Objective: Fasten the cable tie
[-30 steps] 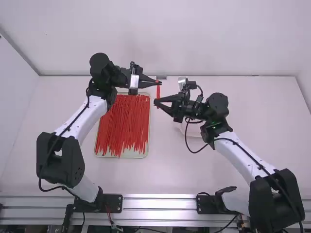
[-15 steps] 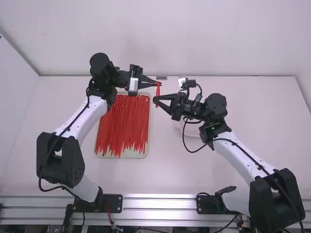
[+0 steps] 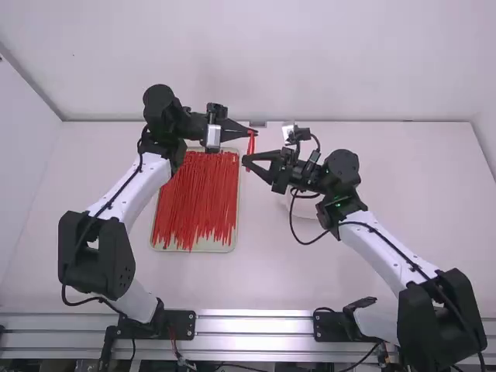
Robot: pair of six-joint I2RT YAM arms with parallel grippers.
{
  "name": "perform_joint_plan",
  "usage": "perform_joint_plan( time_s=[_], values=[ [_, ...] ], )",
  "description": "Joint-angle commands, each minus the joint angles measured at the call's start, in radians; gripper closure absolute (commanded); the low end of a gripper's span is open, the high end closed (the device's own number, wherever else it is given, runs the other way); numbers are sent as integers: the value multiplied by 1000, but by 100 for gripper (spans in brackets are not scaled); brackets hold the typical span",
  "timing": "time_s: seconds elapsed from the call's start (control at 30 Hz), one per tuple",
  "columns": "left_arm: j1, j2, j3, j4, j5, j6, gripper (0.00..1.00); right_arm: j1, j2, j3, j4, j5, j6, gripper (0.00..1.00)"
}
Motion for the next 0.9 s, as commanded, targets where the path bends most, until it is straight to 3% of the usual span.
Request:
perform_joint_plan(
  time_s=[0.0, 0.87],
  values=[
    [-3, -4, 22, 3, 3, 28, 98, 8, 4, -4, 2, -6, 6, 100],
    [-4, -3, 22, -35, 6, 24, 98, 8, 4, -4, -11, 18, 6, 100]
  ],
)
